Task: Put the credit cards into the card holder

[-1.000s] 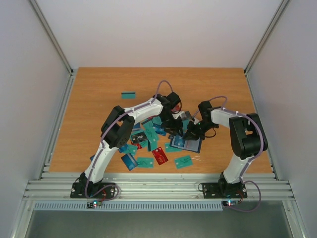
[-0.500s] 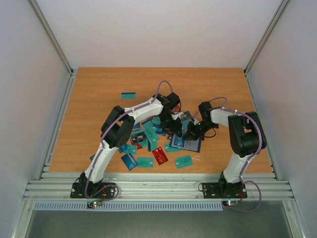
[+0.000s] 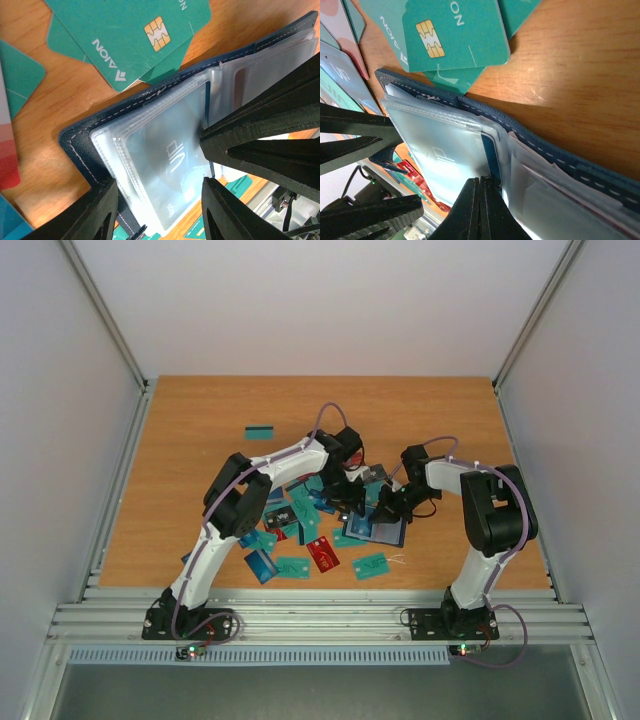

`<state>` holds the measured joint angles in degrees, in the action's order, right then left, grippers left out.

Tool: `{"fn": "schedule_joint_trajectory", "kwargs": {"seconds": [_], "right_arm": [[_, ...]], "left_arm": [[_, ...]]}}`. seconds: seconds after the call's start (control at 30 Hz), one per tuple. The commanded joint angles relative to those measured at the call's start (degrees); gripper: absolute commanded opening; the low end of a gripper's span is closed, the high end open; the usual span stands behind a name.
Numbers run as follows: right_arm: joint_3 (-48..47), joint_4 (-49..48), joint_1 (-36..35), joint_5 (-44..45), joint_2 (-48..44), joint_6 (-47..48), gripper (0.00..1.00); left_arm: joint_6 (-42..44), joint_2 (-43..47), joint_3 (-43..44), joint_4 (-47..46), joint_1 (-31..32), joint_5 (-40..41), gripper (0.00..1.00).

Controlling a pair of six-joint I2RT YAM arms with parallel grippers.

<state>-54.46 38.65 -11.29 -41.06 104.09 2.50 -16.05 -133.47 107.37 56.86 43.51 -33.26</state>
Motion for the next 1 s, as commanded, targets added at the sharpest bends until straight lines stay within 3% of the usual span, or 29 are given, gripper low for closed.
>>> {"fn": "schedule_joint_trajectory", "kwargs": {"seconds": [0.0, 0.43, 0.97], "right_arm": [[2.0, -0.9, -0.2, 4.5, 2.7, 0.3, 0.02], [2.0, -1.0, -0.2, 4.3, 2.6, 0.0, 0.02], [2.0, -1.0, -0.2, 4.1, 2.7, -0.2, 0.02]], "left_arm": [[-0.3, 2.6, -1.4, -1.5, 0.3, -1.2, 0.47], [-0.7, 5.2, -1.7, 0.2, 0.3, 1.3, 0.47], [-0.7, 0.1, -0.3, 0.9, 0.3, -4.3, 0.49]]}}
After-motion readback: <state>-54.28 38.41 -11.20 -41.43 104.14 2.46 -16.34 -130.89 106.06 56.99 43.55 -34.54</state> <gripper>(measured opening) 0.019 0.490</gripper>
